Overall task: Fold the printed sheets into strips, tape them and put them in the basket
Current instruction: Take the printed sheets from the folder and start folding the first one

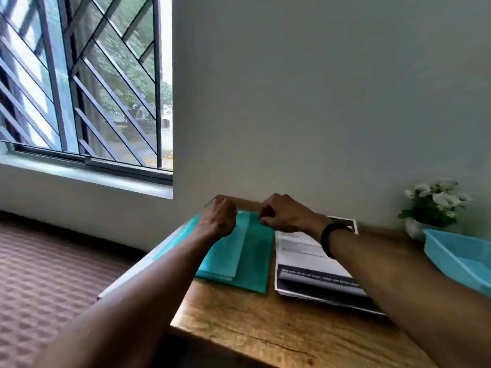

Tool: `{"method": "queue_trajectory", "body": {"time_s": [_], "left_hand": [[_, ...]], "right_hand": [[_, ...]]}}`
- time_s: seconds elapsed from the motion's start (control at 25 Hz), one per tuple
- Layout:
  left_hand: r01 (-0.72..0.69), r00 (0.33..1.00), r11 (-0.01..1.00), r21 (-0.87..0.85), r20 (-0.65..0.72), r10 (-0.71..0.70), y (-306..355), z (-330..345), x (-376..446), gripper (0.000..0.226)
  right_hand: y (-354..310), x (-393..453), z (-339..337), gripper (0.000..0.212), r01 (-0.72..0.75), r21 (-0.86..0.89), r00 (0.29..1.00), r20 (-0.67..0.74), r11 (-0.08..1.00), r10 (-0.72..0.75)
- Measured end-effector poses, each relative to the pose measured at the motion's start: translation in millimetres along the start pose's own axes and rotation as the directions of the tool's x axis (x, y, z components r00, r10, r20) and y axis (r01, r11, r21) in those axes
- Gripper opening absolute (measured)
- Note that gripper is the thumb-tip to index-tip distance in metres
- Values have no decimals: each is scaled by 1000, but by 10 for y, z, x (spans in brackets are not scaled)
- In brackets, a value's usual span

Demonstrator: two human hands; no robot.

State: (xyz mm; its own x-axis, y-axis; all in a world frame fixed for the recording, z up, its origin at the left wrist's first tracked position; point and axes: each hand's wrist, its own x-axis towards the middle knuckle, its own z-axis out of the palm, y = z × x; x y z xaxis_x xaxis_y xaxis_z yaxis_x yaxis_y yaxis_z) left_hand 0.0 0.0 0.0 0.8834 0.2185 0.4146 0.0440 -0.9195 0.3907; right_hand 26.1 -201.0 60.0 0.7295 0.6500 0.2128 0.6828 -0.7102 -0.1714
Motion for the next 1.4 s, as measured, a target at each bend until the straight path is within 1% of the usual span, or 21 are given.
{"method": "queue_trajectory", "body": {"time_s": [0.04,0.12,0.16,0.24,0.36,0.44,0.48,0.56,0.6,0.64,0.68,0.72,0.76,0.8,0.88,0.92,1.0,1.08,1.2,1.32,1.4], "left_hand": [[5,1000,1000,9,30,-5,-74,81,60,22],[-9,999,999,34,44,7,-247,248,190,27],[0,999,999,38,49,-2,-273,295,153,31],[-22,999,999,36,45,21,-350,408,162,44],[-67,995,997,48,77,64,-422,469,208,67],[-47,990,999,13,131,45,-475,450,297,81],[-44,986,999,-15,159,46,-502,429,352,88],[-20,973,997,-75,227,37,-531,382,394,98],[2,968,995,-101,251,24,-538,346,383,103],[24,961,991,-131,277,13,-558,299,363,109],[43,953,985,-167,304,10,-582,233,343,116],[57,941,977,-206,337,16,-625,151,313,121],[64,932,969,-239,362,27,-675,81,274,125],[75,927,963,-259,373,28,-720,14,219,127],[80,932,960,-269,360,23,-785,-61,144,125],[75,936,965,-252,352,19,-803,-75,136,124],[59,947,980,-190,321,5,-811,-80,120,127],[71,954,988,-136,297,-27,-817,-82,105,131],[45,966,994,-95,257,-20,-780,-120,71,128],[-17,986,999,30,166,12,-802,-87,70,126],[12,978,1000,-19,206,-7,-859,-76,54,126]], "right_hand": [[-12,137,156,18,18,-74,998,64,997,-13],[29,444,425,19,72,-210,991,123,975,-47],[51,532,548,19,81,-291,987,153,953,-37],[134,716,658,22,92,-372,986,161,924,-34],[156,803,773,26,174,-504,980,174,846,-98],[126,837,795,34,202,-513,979,143,834,-148],[121,876,767,46,186,-476,982,124,859,-144],[127,1013,714,81,54,-352,992,125,934,-10],[104,1078,705,88,-21,-284,991,121,959,58],[53,1125,703,86,-77,-187,990,104,979,98],[-1,1161,710,79,-102,-64,991,78,993,107],[-56,1192,721,68,-111,64,992,63,992,107],[-98,1205,748,56,-111,149,993,52,983,104],[-151,1217,758,44,-113,169,993,64,979,104],[-202,1249,742,25,-135,144,983,146,980,114],[-227,1274,701,21,-151,153,973,200,977,119],[-268,1299,611,24,-202,161,939,311,966,145],[-281,1334,563,25,-278,161,900,389,947,198],[-309,1363,543,26,-430,252,823,504,867,262],[-282,1388,504,14,-489,349,802,541,799,255],[-239,1381,477,9,-522,421,805,532,742,264]]}}
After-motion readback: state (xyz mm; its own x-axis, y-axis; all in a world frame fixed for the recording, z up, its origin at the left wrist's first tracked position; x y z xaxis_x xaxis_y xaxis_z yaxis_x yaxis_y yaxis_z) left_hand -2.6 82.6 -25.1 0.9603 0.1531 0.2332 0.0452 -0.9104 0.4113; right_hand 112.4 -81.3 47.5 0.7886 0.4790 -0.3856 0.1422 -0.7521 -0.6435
